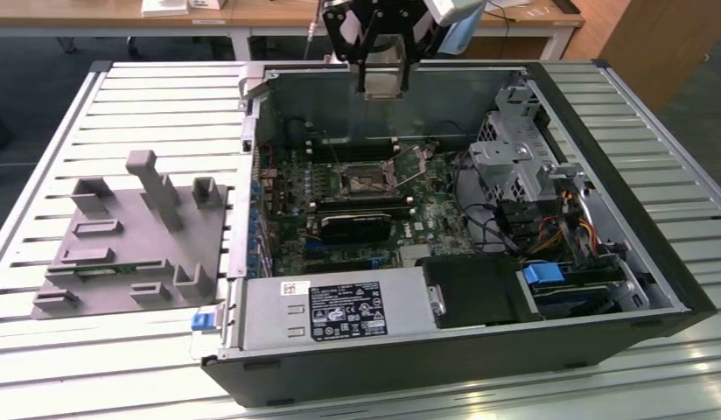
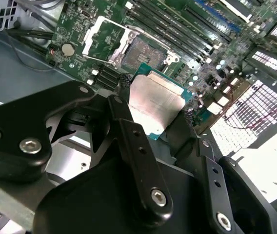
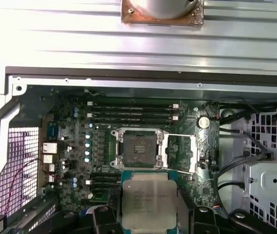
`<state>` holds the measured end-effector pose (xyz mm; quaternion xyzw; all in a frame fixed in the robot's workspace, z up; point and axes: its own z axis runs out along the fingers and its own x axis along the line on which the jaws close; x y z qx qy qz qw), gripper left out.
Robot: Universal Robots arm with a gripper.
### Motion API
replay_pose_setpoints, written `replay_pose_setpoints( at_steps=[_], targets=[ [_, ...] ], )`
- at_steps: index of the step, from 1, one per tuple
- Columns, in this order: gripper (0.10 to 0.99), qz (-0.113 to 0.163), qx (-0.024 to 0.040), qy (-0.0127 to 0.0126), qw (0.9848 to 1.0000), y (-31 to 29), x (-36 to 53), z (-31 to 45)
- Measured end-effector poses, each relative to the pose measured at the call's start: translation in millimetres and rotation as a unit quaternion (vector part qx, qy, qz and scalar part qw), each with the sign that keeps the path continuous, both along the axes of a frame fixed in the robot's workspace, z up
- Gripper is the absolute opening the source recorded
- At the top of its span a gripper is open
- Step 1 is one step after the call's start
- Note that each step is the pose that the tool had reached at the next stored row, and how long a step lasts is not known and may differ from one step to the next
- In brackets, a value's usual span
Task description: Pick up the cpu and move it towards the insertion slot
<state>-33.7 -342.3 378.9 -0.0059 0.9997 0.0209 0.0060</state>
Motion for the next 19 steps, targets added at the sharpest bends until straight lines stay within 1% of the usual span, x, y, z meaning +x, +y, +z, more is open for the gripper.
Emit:
replay_pose_setpoints(
  at_steps=[6,8,9,11,13,14,19],
  targets=[
    [0.541,0.000,0.0000,0.0000,1.0000,5.9,1.7,-4.1],
    [0.541,0.000,-0.0002,-0.0002,1.0000,9.6,1.7,-5.1],
    [0.541,0.000,-0.0001,-0.0008,1.0000,11.4,1.7,-5.8],
    [0.541,0.000,-0.0002,-0.0037,1.0000,15.4,1.7,-7.3],
    [0.541,0.000,-0.0002,-0.0067,1.0000,17.6,1.7,-8.9],
    [0.541,0.000,-0.0003,-0.0075,1.0000,18.1,1.7,-9.5],
    [0.541,0.000,-0.0004,-0.0079,1.0000,19.4,1.7,-11.7]
  ],
)
